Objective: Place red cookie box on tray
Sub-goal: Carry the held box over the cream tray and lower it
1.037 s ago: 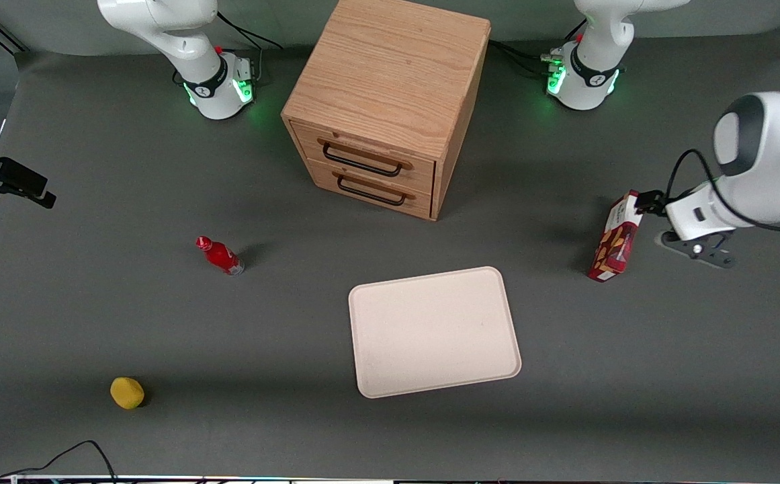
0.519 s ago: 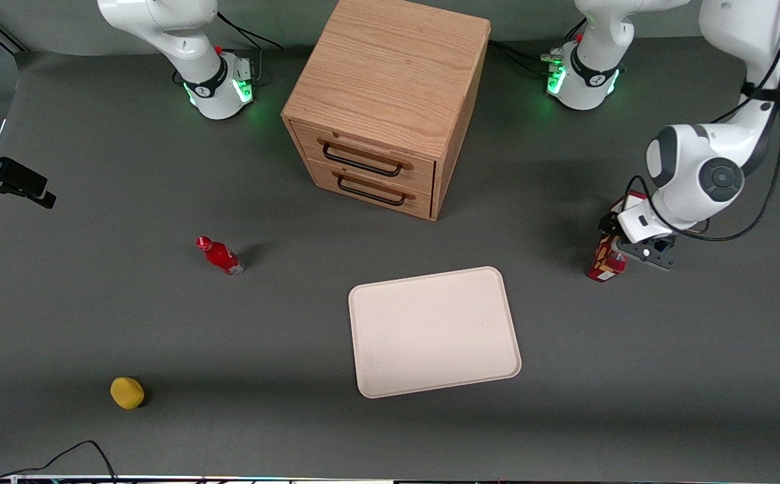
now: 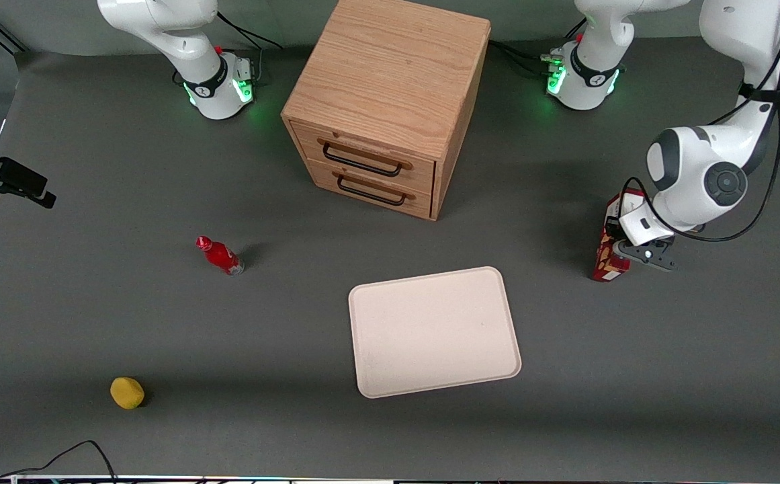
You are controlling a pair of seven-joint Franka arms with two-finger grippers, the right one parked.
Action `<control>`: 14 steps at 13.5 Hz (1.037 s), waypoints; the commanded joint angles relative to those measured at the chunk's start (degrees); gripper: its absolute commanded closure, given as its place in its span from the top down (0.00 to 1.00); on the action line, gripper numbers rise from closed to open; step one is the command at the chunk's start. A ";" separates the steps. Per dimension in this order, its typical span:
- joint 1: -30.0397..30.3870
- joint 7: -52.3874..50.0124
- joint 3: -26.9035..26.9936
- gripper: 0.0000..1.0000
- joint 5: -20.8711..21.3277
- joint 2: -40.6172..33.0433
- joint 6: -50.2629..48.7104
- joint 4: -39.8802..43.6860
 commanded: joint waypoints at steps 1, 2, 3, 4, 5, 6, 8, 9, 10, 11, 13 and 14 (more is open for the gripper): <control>-0.58 -5.04 -0.21 0.00 -0.48 -4.33 -17.95 11.52; -0.58 -9.16 -1.70 0.00 -0.39 -3.99 -27.78 19.33; -0.58 -12.95 -2.84 0.00 -0.13 -3.47 -35.28 26.89; -0.67 -17.16 -3.81 0.00 -0.39 -2.94 -41.10 33.23; -0.76 -22.07 -6.17 0.00 -0.65 -2.06 -45.33 38.77; -0.76 -28.13 -8.80 0.00 -0.74 -0.58 -47.64 43.36; -0.85 -41.49 -16.09 0.00 -0.74 3.63 -46.62 47.08; -0.93 -46.33 -19.78 0.00 -0.57 6.70 -42.86 47.79; -0.94 -51.08 -22.51 0.00 -0.04 9.95 -36.82 47.88; -1.72 -54.96 -23.93 0.00 1.96 12.94 -31.19 47.62; -3.04 -59.11 -25.44 0.00 9.68 20.67 -23.52 47.36; -3.13 -59.47 -25.62 0.00 13.02 24.01 -19.83 47.27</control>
